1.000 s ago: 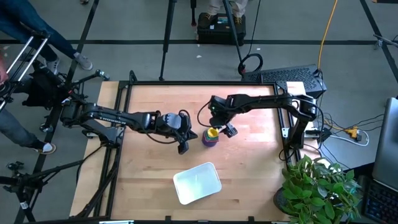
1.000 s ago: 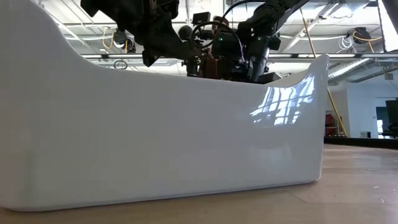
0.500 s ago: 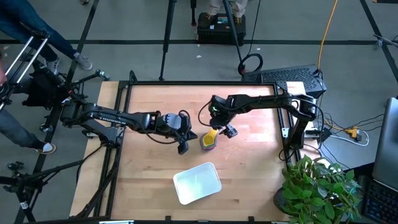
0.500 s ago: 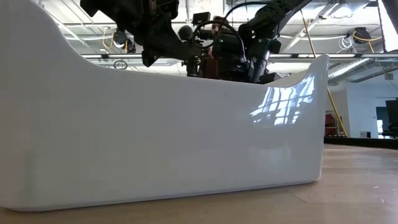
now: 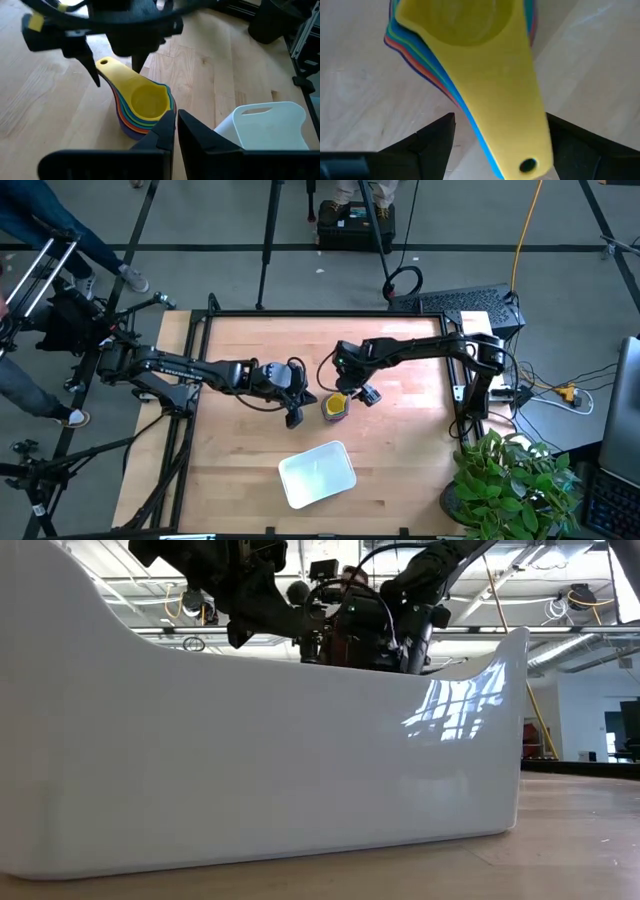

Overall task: Nest measuring cups in basket
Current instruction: Put the stacked measuring cups into the white bin

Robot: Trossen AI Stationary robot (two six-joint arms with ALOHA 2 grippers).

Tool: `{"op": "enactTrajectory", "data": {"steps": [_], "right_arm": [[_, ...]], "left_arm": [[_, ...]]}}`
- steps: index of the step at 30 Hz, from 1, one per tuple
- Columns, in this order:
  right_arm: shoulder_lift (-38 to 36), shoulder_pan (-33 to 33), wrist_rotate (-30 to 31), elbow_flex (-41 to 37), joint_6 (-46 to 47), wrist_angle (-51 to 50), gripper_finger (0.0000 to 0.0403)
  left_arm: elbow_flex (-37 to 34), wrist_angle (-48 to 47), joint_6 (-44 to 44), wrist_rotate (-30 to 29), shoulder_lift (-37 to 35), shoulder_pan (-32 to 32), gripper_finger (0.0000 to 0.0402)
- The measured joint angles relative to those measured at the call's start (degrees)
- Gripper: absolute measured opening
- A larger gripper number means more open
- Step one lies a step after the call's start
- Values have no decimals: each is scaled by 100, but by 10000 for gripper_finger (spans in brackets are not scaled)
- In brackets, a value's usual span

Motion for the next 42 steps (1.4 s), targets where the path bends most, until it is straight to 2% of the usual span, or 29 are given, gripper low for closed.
{"op": "enactTrajectory", "data": {"steps": [11,15,25,29,35,42], "right_arm": [[135,99,247,-1,-2,70,226],[135,108,517,-1,0,39,197],[135,110,694,-1,152,-139,124],[135,110,694,-1,255,-156,124],[76,157,676,-1,306,-181,144],[-234,189,343,-1,310,-326,167]], "left_arm": [[0,-37,-9,-2,2,-24,24],[0,-42,-9,-2,2,-24,24],[0,-42,-8,-4,2,-24,24],[0,-39,-7,-6,2,-24,24],[0,-39,-7,-8,2,-24,24],[0,-39,-4,-10,2,-24,24]]}}
